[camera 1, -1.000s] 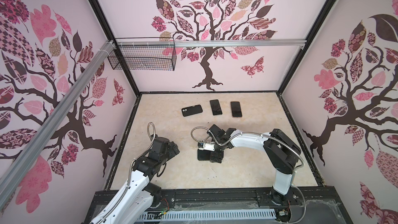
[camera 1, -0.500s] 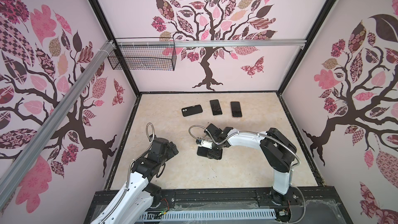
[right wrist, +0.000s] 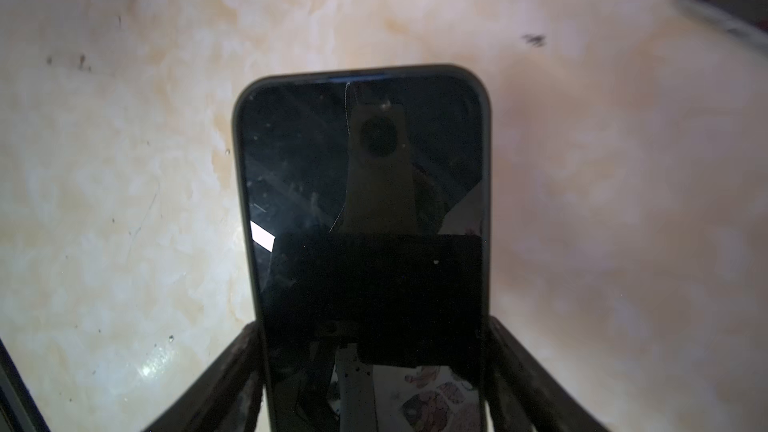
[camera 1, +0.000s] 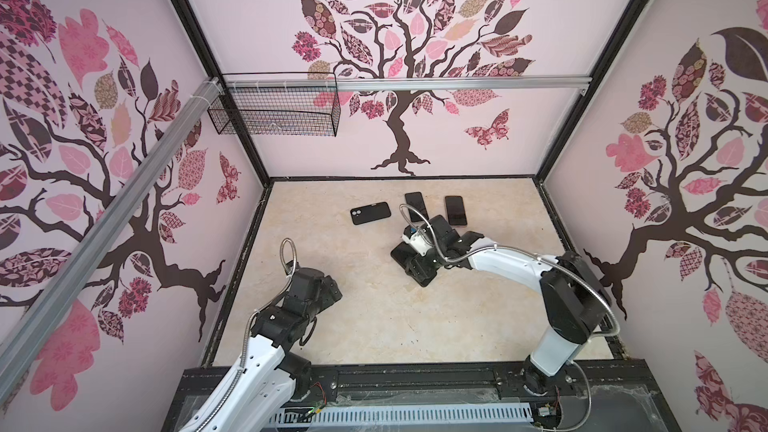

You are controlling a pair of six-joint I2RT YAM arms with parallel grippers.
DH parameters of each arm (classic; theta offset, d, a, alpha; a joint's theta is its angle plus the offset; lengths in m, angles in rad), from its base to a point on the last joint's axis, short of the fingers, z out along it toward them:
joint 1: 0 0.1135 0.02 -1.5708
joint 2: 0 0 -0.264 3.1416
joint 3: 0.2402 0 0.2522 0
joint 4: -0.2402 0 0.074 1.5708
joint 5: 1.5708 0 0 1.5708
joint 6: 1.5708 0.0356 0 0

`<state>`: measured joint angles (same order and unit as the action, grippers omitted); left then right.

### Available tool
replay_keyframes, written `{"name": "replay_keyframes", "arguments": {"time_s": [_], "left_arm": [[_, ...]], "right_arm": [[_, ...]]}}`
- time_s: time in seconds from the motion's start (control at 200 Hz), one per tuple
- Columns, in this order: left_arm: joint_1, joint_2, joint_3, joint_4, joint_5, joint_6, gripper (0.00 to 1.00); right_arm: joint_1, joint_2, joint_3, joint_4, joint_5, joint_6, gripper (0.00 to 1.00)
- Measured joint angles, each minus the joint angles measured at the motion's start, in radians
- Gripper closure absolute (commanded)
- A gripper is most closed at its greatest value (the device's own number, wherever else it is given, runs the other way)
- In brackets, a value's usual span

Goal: Put the phone into the phone case
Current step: 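Carry the cased phone with the right gripper toward the row of phones, then lower the cased phone beside the pink phone with the right gripper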

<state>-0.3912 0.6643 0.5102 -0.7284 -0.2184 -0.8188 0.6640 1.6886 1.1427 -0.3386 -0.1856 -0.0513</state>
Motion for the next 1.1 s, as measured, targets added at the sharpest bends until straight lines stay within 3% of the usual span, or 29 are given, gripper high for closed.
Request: {"name": "replay_keyframes", "arguments": {"time_s": [0.06, 0.28, 0.615, 1.1], "left_arm": [[0.0, -0.004, 0.0, 0.0, 0.001, 0.005, 0.09], [0.0, -0.014, 0.018, -0.012, 0.014, 0.028, 0.09], [0.0, -0.03, 0.039, -0.022, 0.05, 0.052, 0.09], [0.0, -0.033, 0.053, -0.026, 0.105, 0.067, 0.1]], "right_arm": [[-0.019, -0.032, 0.004, 0.001, 0.02, 0.027, 0.8], [-0.088, -0.046, 0.033, -0.006, 0.116, 0.1, 0.81], [-0.311, -0.035, 0.114, -0.018, 0.205, 0.165, 0.8], [-0.538, 0.208, 0.36, -0.046, 0.22, 0.169, 0.79]]}}
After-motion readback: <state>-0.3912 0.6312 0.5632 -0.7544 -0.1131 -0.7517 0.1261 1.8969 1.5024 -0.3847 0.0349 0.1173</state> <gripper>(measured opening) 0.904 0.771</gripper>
